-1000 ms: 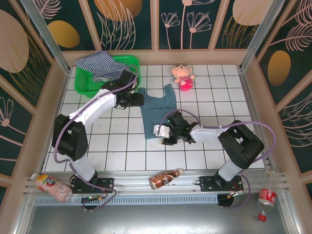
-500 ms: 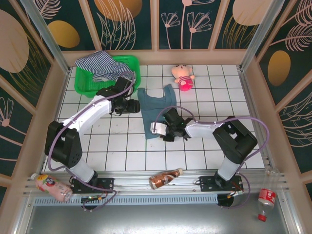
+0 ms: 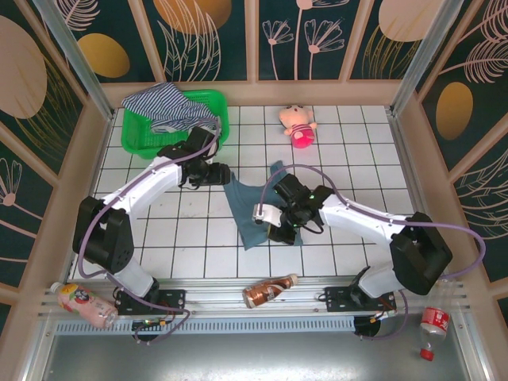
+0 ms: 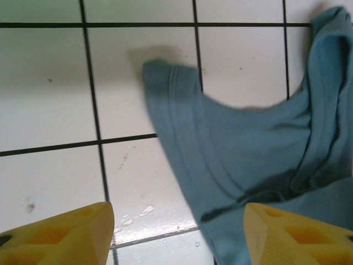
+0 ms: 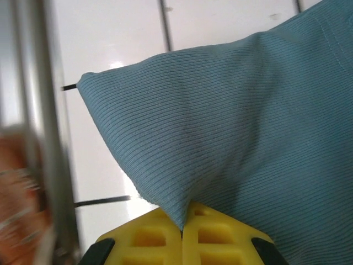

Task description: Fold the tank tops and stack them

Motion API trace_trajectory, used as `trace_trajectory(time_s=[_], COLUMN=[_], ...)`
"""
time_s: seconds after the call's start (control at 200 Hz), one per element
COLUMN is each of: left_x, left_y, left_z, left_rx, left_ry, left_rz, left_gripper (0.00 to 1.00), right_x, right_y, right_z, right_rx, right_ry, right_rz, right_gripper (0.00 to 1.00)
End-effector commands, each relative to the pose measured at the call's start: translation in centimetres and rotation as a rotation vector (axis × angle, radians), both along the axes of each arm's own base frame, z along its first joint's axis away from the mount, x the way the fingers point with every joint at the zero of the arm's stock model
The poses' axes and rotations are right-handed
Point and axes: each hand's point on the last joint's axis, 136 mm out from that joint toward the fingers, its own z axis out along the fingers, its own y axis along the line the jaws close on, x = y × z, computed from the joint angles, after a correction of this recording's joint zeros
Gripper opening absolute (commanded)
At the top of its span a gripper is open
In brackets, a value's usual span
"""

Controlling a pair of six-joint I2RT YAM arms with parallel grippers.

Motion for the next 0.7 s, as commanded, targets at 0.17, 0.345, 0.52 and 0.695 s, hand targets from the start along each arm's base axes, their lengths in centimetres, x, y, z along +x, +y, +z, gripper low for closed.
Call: trace_trajectory(time_s=[0.17,0.345,0.52,0.695], left_x=[0.3,0.9,1.2,1.3], left_y=[-3.8,-4.9,-4.8,-5.0], left_z=[-5.1,-8.1,-10.6,-11.9], left_rx=[-0.175,-0.191,-0.151,-0.139], left_ry=[0.085,0.124,0.151,0.165], left_rz=[-0.072,-0.112,-0.131,-0.156], left_gripper=[0.61,0.57,0.51,0.49], right_x=[-2.3,1.8,5.8,8.8], right_y=[0.3,1.3,1.9,2.8], right_z=[3.1,3.6,4.0,4.1], right_rx=[-0.045,-0.047,-0.05,-0.044], right_ry=[0.197,0.1,0.031,-0.021], right_rz=[0.043,0.029,0.003,-0.001], right_gripper=[0.03,0.03,0.03,0.03])
